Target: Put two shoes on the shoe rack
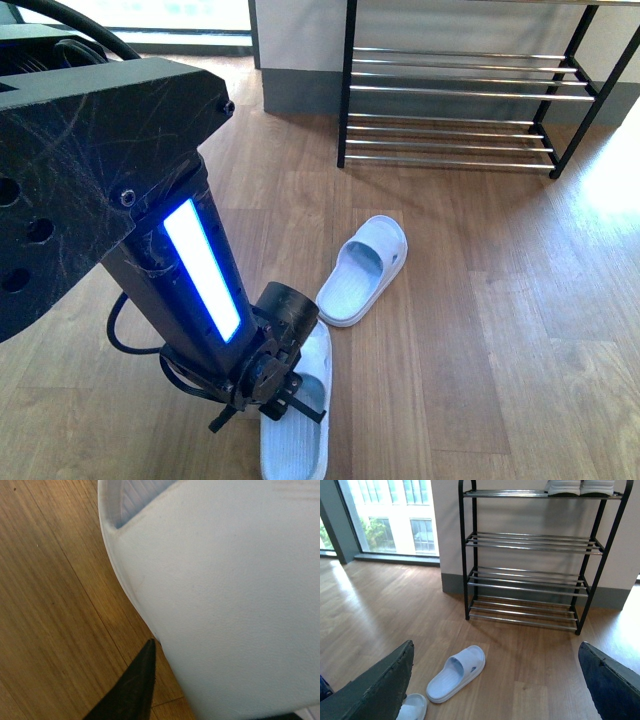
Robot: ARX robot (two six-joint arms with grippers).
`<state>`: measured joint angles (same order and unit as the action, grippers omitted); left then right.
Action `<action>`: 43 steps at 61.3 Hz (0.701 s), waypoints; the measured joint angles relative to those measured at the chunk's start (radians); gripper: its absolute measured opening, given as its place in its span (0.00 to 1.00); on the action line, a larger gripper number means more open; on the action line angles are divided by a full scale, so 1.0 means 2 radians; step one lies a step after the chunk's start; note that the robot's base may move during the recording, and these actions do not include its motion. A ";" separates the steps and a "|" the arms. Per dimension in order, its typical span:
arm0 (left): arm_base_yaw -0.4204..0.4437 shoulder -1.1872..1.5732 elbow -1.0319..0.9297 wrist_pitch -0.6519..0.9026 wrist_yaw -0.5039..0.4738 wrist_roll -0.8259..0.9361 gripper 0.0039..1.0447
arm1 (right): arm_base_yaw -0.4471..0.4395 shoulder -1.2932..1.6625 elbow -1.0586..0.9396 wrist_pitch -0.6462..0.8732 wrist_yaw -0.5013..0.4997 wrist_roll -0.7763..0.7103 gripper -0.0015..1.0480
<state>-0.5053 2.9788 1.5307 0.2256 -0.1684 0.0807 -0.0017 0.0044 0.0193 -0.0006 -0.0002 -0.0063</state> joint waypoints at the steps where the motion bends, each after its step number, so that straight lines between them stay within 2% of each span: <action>1: 0.001 -0.001 -0.001 0.000 -0.006 0.000 0.10 | 0.000 0.000 0.000 0.000 0.000 0.000 0.91; 6: 0.005 -0.014 -0.016 0.001 -0.028 -0.012 0.02 | 0.000 0.000 0.000 0.000 0.000 0.000 0.91; 17: 0.012 -0.103 -0.108 0.014 -0.003 -0.069 0.02 | 0.000 0.000 0.000 0.000 0.000 0.000 0.91; 24: 0.021 -0.192 -0.172 0.055 0.004 -0.080 0.02 | 0.000 0.000 0.000 0.000 0.000 0.000 0.91; 29: 0.033 -0.268 -0.223 0.095 -0.023 -0.068 0.02 | 0.000 0.000 0.000 0.000 0.000 0.000 0.91; 43: 0.092 -0.435 -0.352 0.142 -0.056 -0.059 0.02 | 0.000 0.000 0.000 0.000 0.000 0.000 0.91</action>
<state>-0.3214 2.1082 0.8268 0.5098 -0.2813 -0.0376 -0.0017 0.0044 0.0193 -0.0006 -0.0002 -0.0063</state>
